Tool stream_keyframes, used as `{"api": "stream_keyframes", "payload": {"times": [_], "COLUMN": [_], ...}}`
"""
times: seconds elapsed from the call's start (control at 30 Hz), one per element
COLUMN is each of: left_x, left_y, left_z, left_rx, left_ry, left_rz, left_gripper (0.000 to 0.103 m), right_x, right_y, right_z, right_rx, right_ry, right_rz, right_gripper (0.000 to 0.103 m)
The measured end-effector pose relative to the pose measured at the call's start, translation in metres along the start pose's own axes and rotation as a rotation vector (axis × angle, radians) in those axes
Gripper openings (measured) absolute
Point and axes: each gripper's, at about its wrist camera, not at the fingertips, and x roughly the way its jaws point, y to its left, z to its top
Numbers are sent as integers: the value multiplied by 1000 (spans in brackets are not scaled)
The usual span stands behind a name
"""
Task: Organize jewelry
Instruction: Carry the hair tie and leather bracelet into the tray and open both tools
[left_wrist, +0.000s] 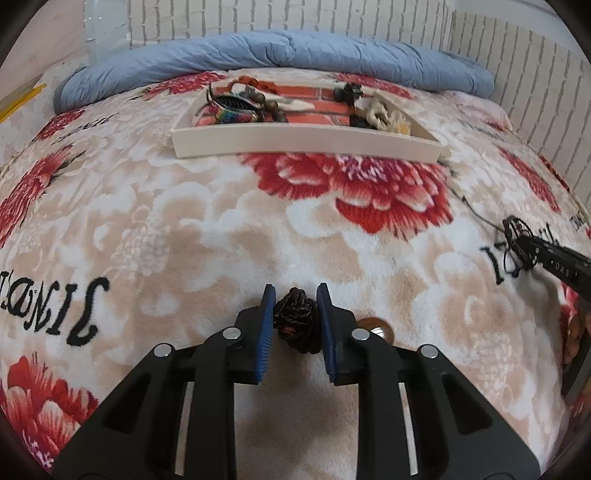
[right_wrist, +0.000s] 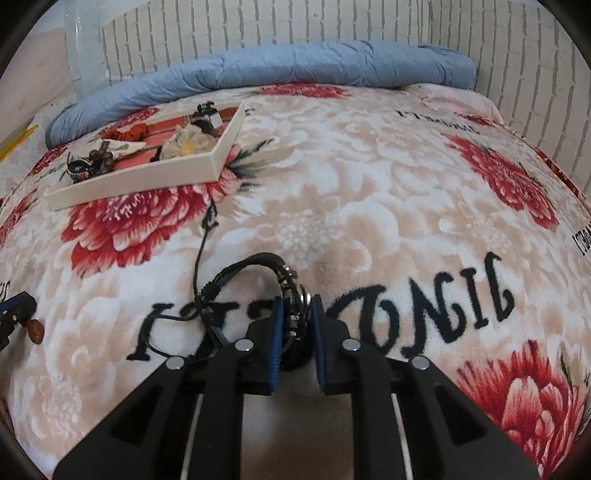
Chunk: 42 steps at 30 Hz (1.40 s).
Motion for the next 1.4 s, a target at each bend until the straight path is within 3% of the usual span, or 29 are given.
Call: {"api": "stream_keyframes", "payload": {"times": [0.43,0.9,1.1,1.4], "left_x": [-43,-53,-32,40], "left_y": [14,38,41,54], "left_z": [59,168,200,191], "left_rx": [-1,-13,-4,-7], "left_ry": [-173,-329,-346,-289], "left_rz": [1,-7,-26,-39], "left_gripper": [21,21,21,21], "right_x": [-47,-34,-13,41], "right_y": [17,82,105,120], "right_z": [49,136,162,157], "right_rx": [17,27,24,-4], "right_ry": [-224,-318,-331,-300], "right_rz": [38,110,131,104], "right_gripper": [14,14,14,14]}}
